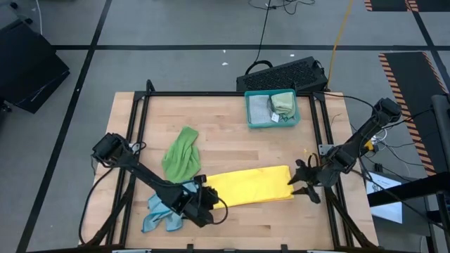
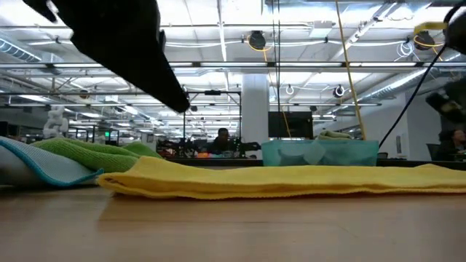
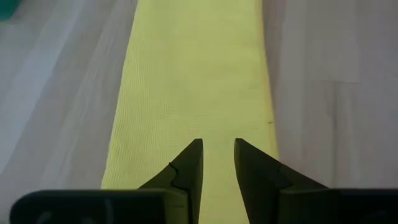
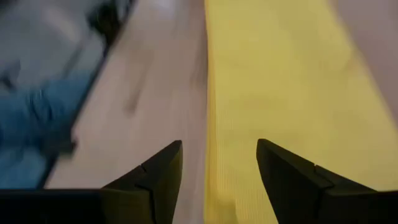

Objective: Fold microfiber towels
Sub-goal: Fold the yellow microfiber cloth

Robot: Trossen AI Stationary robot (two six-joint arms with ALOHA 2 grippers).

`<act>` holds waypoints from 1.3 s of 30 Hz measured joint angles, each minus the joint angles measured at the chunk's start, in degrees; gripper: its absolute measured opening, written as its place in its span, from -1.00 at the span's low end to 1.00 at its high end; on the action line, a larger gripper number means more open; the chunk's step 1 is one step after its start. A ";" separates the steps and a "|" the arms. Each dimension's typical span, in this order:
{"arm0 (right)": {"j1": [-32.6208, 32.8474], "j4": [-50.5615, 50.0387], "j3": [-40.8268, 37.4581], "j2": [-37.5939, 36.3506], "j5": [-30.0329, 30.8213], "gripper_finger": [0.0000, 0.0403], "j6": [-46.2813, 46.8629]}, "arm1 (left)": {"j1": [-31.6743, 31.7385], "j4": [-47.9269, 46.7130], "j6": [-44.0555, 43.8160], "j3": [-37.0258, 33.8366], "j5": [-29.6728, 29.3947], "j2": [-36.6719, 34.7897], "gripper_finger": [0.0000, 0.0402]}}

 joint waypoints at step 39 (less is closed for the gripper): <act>5.61 31.43 -7.04 29.13 -4.80 -1.00 16.84 | 5.60 14.61 -7.11 -17.89 2.35 -0.17 -0.54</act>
